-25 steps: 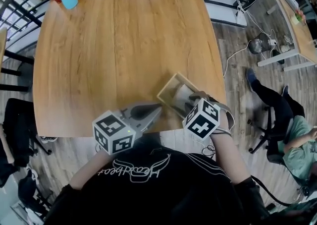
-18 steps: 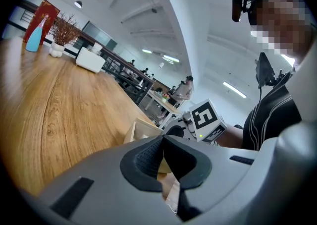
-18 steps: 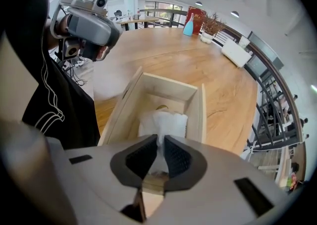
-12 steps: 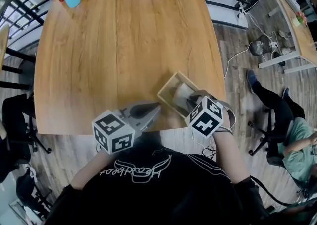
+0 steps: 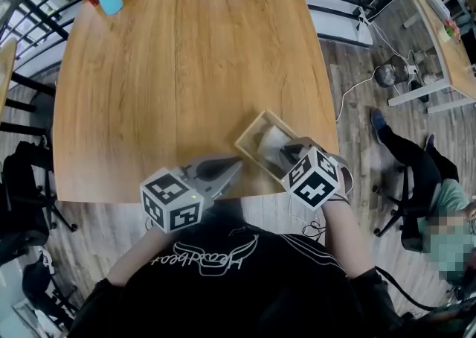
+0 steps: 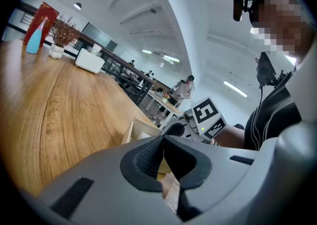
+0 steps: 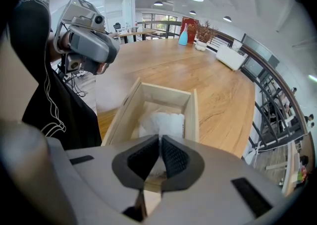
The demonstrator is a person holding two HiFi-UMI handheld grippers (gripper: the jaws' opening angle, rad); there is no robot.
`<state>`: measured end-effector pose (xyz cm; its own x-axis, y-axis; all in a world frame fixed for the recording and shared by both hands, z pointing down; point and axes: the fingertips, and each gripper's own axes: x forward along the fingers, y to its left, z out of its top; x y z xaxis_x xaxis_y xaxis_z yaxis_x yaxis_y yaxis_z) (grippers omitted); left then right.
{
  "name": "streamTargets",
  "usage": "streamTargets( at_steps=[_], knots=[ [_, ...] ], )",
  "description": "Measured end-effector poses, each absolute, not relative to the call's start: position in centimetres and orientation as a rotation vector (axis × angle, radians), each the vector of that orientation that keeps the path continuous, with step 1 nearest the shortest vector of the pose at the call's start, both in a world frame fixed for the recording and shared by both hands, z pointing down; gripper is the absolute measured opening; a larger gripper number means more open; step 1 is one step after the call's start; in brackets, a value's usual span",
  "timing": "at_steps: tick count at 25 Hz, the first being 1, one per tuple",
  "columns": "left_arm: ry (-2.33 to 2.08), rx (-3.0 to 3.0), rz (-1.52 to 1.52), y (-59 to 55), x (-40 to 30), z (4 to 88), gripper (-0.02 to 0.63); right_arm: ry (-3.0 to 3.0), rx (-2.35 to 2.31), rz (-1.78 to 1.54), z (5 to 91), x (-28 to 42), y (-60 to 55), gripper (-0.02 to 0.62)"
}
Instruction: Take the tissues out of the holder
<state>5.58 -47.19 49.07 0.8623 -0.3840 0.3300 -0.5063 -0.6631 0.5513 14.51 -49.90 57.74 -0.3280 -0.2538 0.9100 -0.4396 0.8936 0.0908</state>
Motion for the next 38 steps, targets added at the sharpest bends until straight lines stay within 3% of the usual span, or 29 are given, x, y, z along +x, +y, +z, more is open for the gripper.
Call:
streamTargets(
  at_steps=[25, 38],
  knots=[
    [-0.651, 2.432, 0.221, -42.9, 6.1, 46.8, 0.014, -2.195, 0.795, 0.225, 50.2, 14.1, -47.9, 0.023],
    [-0.625, 2.523, 0.122, -36.8, 7.4, 41.7, 0.014, -2.335, 0.975, 0.205, 43.9, 16.3, -41.6, 0.023]
  ],
)
